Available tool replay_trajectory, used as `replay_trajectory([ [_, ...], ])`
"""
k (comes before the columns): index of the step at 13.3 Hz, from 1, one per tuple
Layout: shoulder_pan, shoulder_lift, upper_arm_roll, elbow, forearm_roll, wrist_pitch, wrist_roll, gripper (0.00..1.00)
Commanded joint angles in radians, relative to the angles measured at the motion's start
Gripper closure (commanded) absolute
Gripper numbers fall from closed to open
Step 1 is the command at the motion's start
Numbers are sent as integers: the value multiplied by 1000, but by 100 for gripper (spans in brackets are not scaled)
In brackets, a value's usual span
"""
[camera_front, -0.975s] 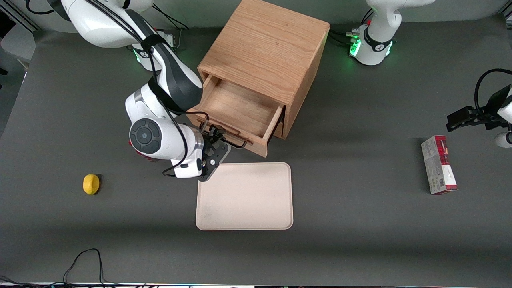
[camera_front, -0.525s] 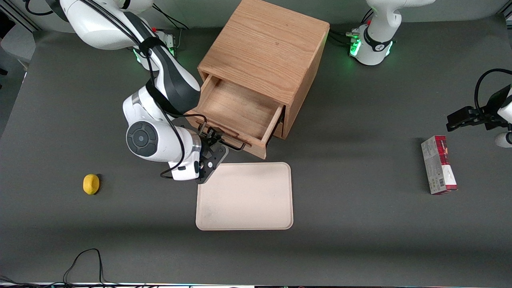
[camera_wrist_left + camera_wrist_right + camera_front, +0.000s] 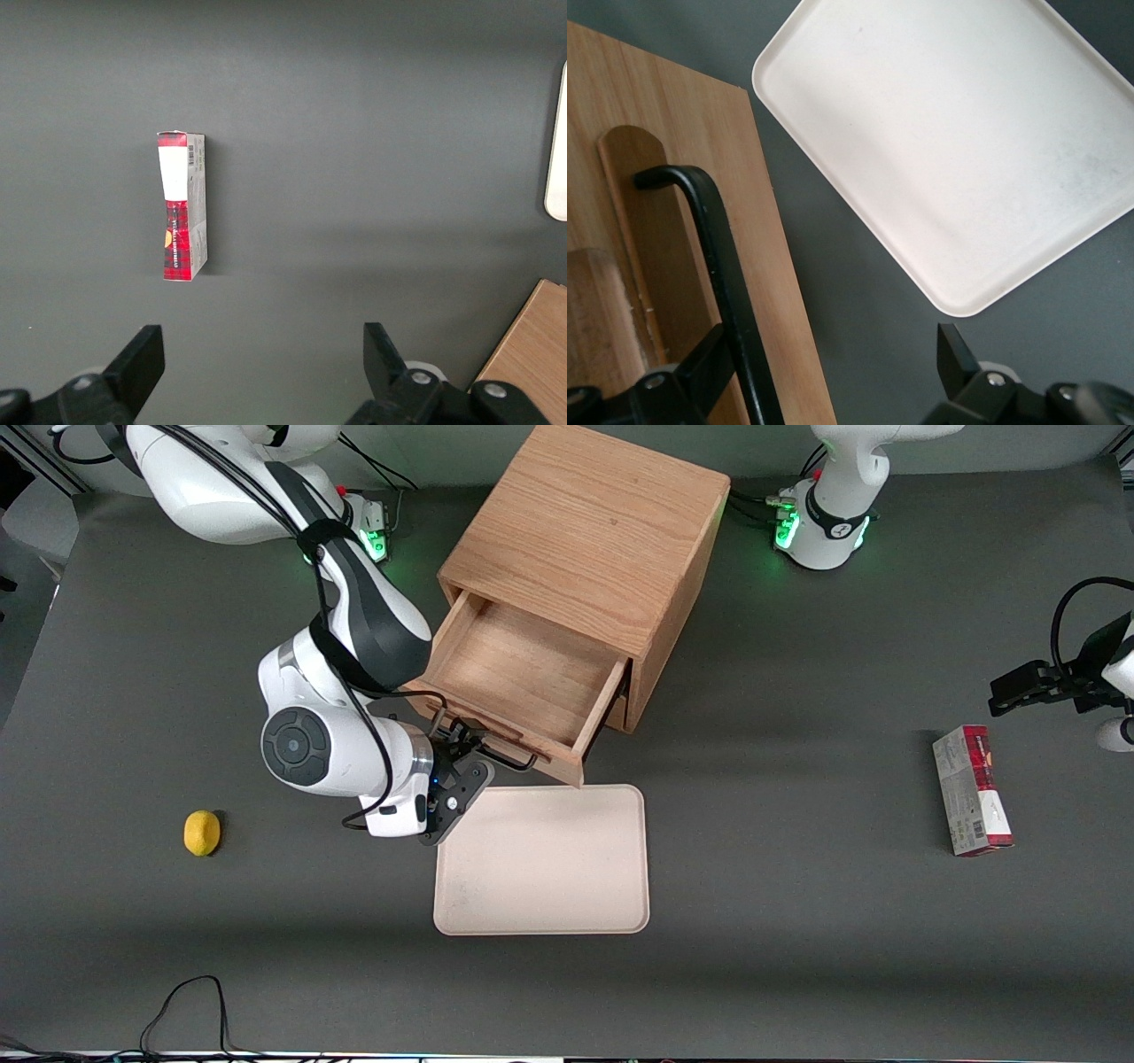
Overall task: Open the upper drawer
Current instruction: 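Keep pulling the drawer handle further out with the right gripper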
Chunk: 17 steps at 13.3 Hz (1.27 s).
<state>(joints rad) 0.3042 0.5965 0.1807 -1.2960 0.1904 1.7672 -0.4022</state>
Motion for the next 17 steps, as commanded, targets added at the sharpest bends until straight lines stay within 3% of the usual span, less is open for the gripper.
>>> replay_trajectory([
  [1,-16,32,5,41,-6,-5,-23,0],
  [17,-46,92,5,107,-5,38,-15,0],
])
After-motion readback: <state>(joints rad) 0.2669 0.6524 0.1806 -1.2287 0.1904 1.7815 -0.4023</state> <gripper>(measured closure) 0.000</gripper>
